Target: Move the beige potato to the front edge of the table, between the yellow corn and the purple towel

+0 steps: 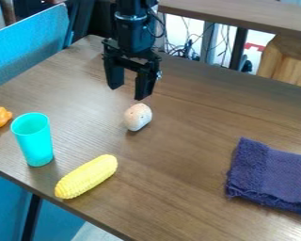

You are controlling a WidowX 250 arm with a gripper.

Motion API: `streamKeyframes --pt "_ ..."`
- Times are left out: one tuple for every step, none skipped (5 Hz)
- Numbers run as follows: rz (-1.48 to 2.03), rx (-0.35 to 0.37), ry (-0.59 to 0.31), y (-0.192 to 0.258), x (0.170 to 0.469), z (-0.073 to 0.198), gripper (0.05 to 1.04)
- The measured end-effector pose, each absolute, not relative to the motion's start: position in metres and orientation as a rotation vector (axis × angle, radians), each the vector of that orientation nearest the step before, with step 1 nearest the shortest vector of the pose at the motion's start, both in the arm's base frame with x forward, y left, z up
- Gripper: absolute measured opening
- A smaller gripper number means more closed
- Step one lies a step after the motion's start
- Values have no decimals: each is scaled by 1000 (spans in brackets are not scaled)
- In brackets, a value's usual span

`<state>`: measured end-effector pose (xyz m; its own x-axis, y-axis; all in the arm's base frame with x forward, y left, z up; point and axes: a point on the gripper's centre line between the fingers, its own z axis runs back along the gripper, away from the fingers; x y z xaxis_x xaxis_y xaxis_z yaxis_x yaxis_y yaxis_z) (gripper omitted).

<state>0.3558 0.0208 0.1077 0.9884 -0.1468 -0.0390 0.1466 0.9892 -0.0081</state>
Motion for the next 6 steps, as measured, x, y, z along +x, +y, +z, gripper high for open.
streamKeyframes --pt "-144 -11 87 20 352 93 997" --pt "-122 18 78 23 358 82 997" --pt "-82 36 64 20 367 72 997" --pt "-40 63 79 19 381 59 997" --pt "12 83 123 22 390 42 997" --pt "71 132 158 30 392 31 998"
